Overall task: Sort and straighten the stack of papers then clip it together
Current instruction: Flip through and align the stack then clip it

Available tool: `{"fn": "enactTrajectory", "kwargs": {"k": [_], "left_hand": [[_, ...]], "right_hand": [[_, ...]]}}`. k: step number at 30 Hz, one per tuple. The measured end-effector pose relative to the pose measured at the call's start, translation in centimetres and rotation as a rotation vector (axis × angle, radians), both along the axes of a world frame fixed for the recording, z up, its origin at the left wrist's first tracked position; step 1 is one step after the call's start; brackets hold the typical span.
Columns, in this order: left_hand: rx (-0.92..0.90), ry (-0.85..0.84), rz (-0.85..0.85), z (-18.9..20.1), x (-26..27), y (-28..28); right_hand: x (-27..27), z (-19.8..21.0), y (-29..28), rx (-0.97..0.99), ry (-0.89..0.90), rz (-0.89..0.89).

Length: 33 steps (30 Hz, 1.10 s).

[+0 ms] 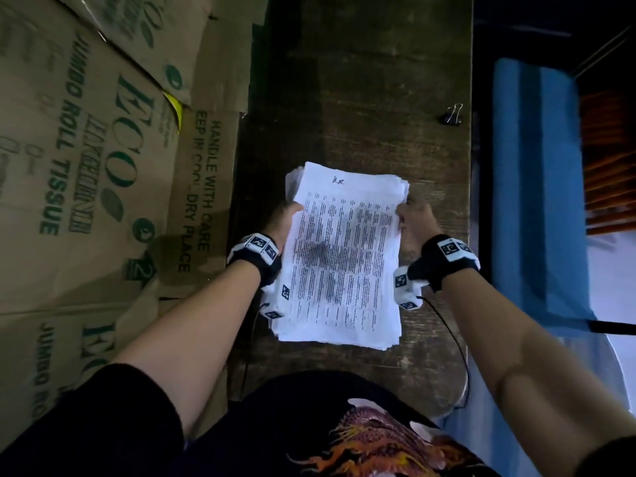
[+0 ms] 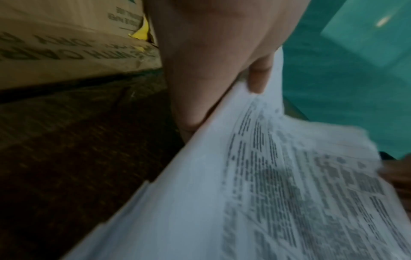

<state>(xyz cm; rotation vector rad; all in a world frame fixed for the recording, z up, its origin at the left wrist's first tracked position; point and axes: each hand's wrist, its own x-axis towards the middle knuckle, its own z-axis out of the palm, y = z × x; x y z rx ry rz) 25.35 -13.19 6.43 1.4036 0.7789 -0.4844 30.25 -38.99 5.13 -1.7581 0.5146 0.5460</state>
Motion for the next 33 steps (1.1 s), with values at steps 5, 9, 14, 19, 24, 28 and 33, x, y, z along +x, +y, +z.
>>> {"fn": "enactTrajectory", "kwargs": {"k": [5, 9, 14, 19, 24, 28, 33], "left_hand": [[0.243, -0.028, -0.094, 0.5, -0.9, -1.1], [0.361, 0.074, -0.206, 0.3, -2.0, -0.7], [0.579, 0.224, -0.230, 0.1, -5.3, -1.0], [0.502, 0.331, -0.368, 0.6, -12.4, -3.6], [0.521, 0.320, -0.360, 0.6, -13.7, -5.3], [0.490, 0.395, -0.409, 0.6, -15.6, -3.7], [0.462, 0.357, -0.445, 0.5, -16.7, -6.1]], "right_hand": [[0.8, -0.3, 1.1, -0.292, 0.025, 0.183], [0.6, 0.0, 1.5, -0.305, 0.037, 0.264], [-3.1, -0.7, 1.0, -0.495, 0.101, 0.286], [-12.1, -0.1, 2.1, -0.506, 0.256, 0.405], [-14.6, 0.1, 2.4, -0.463, 0.208, 0.284], [-16.7, 0.8, 0.6, -0.539, 0.278, 0.228], [-20.4, 0.0, 2.9, -0.555, 0.260, 0.367]]}}
